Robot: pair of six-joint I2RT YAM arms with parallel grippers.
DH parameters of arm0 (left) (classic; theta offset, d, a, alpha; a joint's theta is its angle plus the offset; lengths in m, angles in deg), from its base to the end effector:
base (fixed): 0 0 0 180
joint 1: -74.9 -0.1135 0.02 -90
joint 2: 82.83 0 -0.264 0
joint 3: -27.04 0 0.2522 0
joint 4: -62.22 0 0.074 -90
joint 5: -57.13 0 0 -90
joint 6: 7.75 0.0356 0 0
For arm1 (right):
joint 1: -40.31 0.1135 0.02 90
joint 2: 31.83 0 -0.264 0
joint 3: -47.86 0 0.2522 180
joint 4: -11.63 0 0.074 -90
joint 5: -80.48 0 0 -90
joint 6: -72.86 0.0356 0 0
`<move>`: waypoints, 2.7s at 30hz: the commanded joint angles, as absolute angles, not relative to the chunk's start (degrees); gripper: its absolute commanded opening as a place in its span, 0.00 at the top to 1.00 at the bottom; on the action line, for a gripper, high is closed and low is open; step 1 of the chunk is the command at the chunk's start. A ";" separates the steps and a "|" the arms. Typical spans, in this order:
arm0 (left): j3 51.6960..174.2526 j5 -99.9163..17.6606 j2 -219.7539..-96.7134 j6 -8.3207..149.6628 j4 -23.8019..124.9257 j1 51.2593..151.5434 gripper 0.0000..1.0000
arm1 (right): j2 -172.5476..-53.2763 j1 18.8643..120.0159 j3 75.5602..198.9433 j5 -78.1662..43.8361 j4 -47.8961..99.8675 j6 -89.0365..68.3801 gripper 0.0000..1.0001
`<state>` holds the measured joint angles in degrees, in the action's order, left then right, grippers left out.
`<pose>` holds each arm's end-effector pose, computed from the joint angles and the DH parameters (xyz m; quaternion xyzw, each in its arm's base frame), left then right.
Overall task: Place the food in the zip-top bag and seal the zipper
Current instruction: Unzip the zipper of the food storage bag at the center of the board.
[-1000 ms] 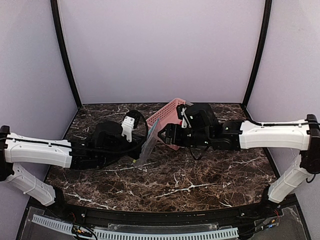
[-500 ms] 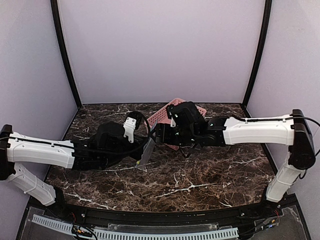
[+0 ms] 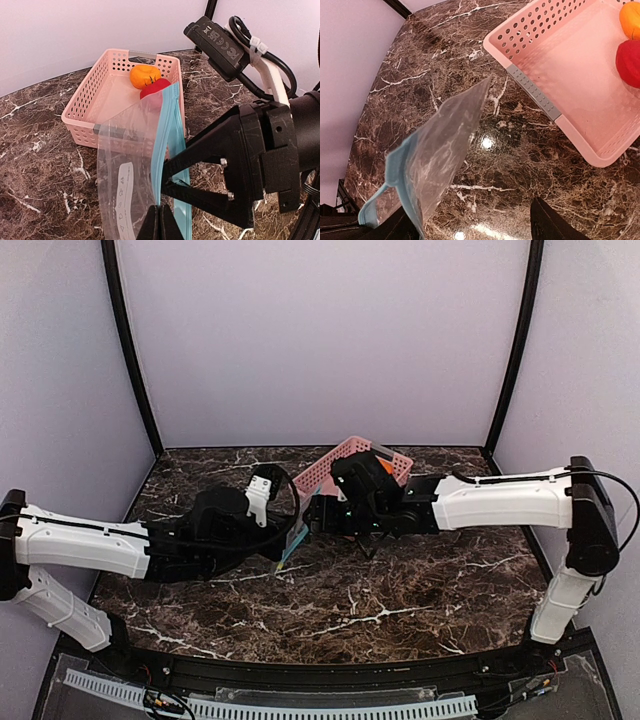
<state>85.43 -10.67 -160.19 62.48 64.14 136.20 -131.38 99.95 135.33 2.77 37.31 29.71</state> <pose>0.1573 -0.2593 0.2578 0.1727 0.7784 -0.2615 0.5440 0.2069 0.3382 0.2544 -0.0526 0.8924 0.2932 0.3389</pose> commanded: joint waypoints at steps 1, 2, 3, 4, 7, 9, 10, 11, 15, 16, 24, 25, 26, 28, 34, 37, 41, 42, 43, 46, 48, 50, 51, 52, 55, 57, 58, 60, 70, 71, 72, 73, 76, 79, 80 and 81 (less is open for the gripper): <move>83.85 -9.77 -159.69 61.86 66.10 136.43 0.99 | -132.70 100.35 136.08 5.47 38.53 29.94 0.28; 83.64 -10.04 -159.52 61.82 66.84 136.43 0.99 | -132.88 100.34 136.06 5.39 38.57 30.04 0.28; 83.24 -10.20 -159.36 61.70 67.19 136.43 0.99 | -133.09 100.27 136.20 5.15 38.55 30.13 0.28; 83.07 -10.66 -159.24 61.51 67.77 136.51 0.99 | -133.41 100.26 136.49 4.85 38.43 30.07 0.28; 82.68 -11.51 -159.26 61.11 68.54 136.43 0.99 | -134.43 100.25 137.59 3.97 37.73 29.80 0.28; 82.54 -12.29 -159.49 60.82 69.10 136.43 0.99 | -135.05 100.21 138.04 3.27 36.89 29.75 0.28; 82.50 -12.72 -159.57 60.59 69.53 136.43 0.99 | -135.28 100.19 138.15 2.91 36.31 29.79 0.28; 82.32 -12.90 -159.65 60.39 69.76 136.43 0.99 | -135.47 100.18 138.23 2.60 35.83 29.78 0.28; 81.33 -13.82 -159.52 58.88 71.83 136.46 0.99 | -136.36 100.19 137.99 1.60 33.59 30.28 0.28; 81.04 -14.00 -159.45 58.30 72.54 136.44 0.99 | -136.53 100.15 137.73 1.49 32.89 30.46 0.28; 80.82 -12.16 -158.05 57.80 71.88 136.47 0.99 | -136.56 99.62 134.69 4.39 32.26 31.79 0.39; 80.90 -10.84 -157.88 58.27 70.68 136.45 0.99 | -136.25 99.54 134.09 5.00 32.43 31.87 0.44; 81.00 -10.21 -157.42 58.57 70.12 136.43 0.99 | -135.88 99.40 133.52 5.57 32.68 31.94 0.48; 81.16 -8.34 -156.78 59.39 68.30 136.43 0.99 | -135.21 99.29 132.53 6.70 33.42 31.94 0.52; 81.87 -2.99 -155.00 61.14 62.92 136.47 0.99 | -133.66 98.84 130.37 8.57 35.04 32.34 0.72; 82.44 -2.83 -155.24 61.96 61.64 136.35 0.99 | -133.20 98.72 130.15 8.61 35.09 32.34 0.81; 83.37 -4.13 -156.59 61.67 60.20 136.29 0.99 | -132.46 98.76 130.41 8.79 35.40 31.87 0.94; 83.49 -5.23 -157.06 61.42 60.22 136.30 0.99 | -132.27 98.83 130.56 8.81 35.37 31.74 0.97; 83.62 -5.86 -157.55 60.89 60.43 136.24 0.99 | -132.14 98.85 130.65 8.76 35.40 31.65 1.00; 84.04 -10.29 -158.56 59.85 61.67 136.12 0.99 | -131.80 99.06 130.87 8.80 35.26 31.14 1.00; 84.83 -12.94 -159.46 59.09 61.83 136.09 0.99 | -131.77 99.51 131.29 9.11 35.19 30.73 1.00; 85.89 -15.73 -160.39 58.53 62.19 136.11 0.93 | -131.95 99.99 131.68 9.58 35.43 30.50 1.00; 86.60 -16.61 -161.06 58.52 62.27 136.06 0.90 | -132.05 100.18 131.79 9.67 35.49 30.49 1.00; 86.99 -18.12 -161.41 58.52 62.22 136.02 0.88 | -132.12 100.35 131.90 9.76 35.49 30.47 1.00; 88.48 -19.95 -162.70 58.54 61.74 135.99 0.76 | -132.13 100.46 131.93 9.94 35.53 30.58 1.00; 89.01 -20.46 -163.12 58.39 61.13 135.99 0.65 | -132.14 100.51 132.00 10.07 35.65 30.67 1.00; 89.13 -20.95 -163.19 58.25 60.92 135.99 0.61 | -132.18 100.54 132.04 10.15 35.67 30.67 1.00; 89.29 -22.49 -163.25 57.93 61.01 136.01 0.50 | -132.14 100.58 132.02 10.16 35.74 30.74 1.00; 85.54 -24.57 -163.10 53.17 62.81 136.03 0.43 | -131.37 100.58 132.39 9.47 35.63 31.05 1.00; 84.62 -23.87 -162.69 52.59 64.81 136.01 0.43 | -131.14 100.60 132.37 9.38 35.57 31.08 1.00; 82.85 -23.62 -161.92 51.66 65.73 136.01 0.43 | -130.95 100.61 132.37 9.33 35.57 31.11 1.00; 82.17 -23.37 -161.71 51.26 67.04 136.00 0.43 | -130.67 100.61 132.39 9.35 35.58 31.11 1.00; 81.69 -24.02 -162.31 50.14 67.42 136.04 0.41 | -130.32 100.59 132.46 9.08 35.50 31.33 1.00; 82.30 -26.19 -164.00 49.33 69.29 135.99 0.39 | -130.07 100.56 132.78 8.69 35.49 31.46 1.00; 82.29 -26.87 -164.73 49.14 69.95 136.03 0.37 | -129.97 100.53 132.89 8.51 35.50 31.53 1.00; 82.29 -27.10 -165.33 48.88 71.30 136.05 0.35 | -129.91 100.59 132.90 8.50 35.50 31.59 1.00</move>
<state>82.41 -24.99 -163.77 50.85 66.59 136.18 -131.77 99.95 131.29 8.50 35.74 31.24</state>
